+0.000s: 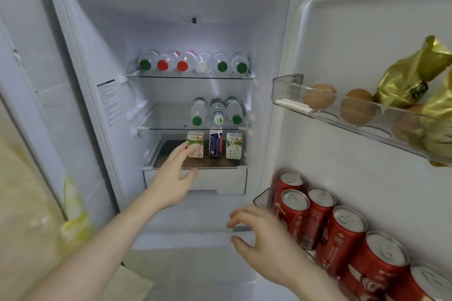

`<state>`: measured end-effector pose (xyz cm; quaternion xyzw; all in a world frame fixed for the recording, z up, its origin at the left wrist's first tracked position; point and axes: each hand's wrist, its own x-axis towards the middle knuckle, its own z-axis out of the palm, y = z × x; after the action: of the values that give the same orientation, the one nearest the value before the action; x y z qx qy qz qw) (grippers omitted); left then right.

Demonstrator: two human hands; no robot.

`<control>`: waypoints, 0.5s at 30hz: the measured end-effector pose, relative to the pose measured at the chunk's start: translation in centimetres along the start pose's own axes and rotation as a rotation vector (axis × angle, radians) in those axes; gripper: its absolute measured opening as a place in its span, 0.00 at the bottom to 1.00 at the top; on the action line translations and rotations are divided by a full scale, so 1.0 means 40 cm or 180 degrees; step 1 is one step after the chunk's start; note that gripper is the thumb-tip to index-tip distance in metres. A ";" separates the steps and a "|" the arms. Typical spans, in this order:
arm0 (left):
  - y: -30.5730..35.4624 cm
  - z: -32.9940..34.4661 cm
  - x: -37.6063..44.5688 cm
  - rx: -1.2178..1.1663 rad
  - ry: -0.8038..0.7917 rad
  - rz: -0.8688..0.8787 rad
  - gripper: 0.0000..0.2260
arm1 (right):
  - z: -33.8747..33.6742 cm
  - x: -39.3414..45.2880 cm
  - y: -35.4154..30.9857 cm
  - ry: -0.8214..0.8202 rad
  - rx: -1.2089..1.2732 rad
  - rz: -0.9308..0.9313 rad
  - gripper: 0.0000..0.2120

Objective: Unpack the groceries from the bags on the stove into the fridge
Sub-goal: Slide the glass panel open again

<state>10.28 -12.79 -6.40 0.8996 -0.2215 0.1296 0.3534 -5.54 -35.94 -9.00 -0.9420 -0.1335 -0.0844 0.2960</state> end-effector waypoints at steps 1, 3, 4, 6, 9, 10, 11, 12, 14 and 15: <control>0.013 0.000 -0.069 -0.0018 0.0049 -0.0048 0.23 | 0.006 -0.012 -0.004 0.0049 0.0090 -0.0088 0.09; 0.028 -0.003 -0.215 -0.0052 0.0149 -0.0210 0.22 | 0.025 -0.034 -0.017 0.0107 0.0357 -0.0199 0.07; 0.032 -0.007 -0.289 -0.0079 0.0209 -0.0324 0.22 | 0.038 -0.044 -0.027 0.0086 0.0482 -0.0235 0.07; 0.035 -0.022 -0.439 -0.0078 0.0310 -0.0611 0.22 | 0.073 -0.061 -0.056 -0.0037 0.0654 -0.0349 0.08; 0.039 -0.060 -0.655 0.0246 0.0399 -0.0984 0.24 | 0.133 -0.086 -0.113 -0.0398 0.0789 -0.0496 0.11; 0.043 -0.074 -0.719 0.0371 0.0413 -0.1097 0.24 | 0.151 -0.094 -0.135 -0.0565 0.0791 -0.0558 0.12; 0.048 -0.090 -0.782 0.0475 0.0441 -0.1212 0.24 | 0.169 -0.101 -0.158 -0.0722 0.0760 -0.0646 0.14; 0.055 -0.105 -0.841 0.0566 0.0497 -0.1330 0.24 | 0.185 -0.109 -0.182 -0.0867 0.0706 -0.0749 0.16; 0.075 -0.133 -0.948 0.0681 0.0694 -0.1585 0.24 | 0.218 -0.125 -0.235 -0.1152 0.0605 -0.0942 0.20; 0.086 -0.148 -0.998 0.0706 0.0820 -0.1717 0.24 | 0.233 -0.135 -0.265 -0.1302 0.0570 -0.1022 0.22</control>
<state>-26.52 1.34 -15.73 0.9351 0.0871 0.1673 0.2999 -13.13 -23.26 -12.19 -0.8763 -0.3451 0.0739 0.3279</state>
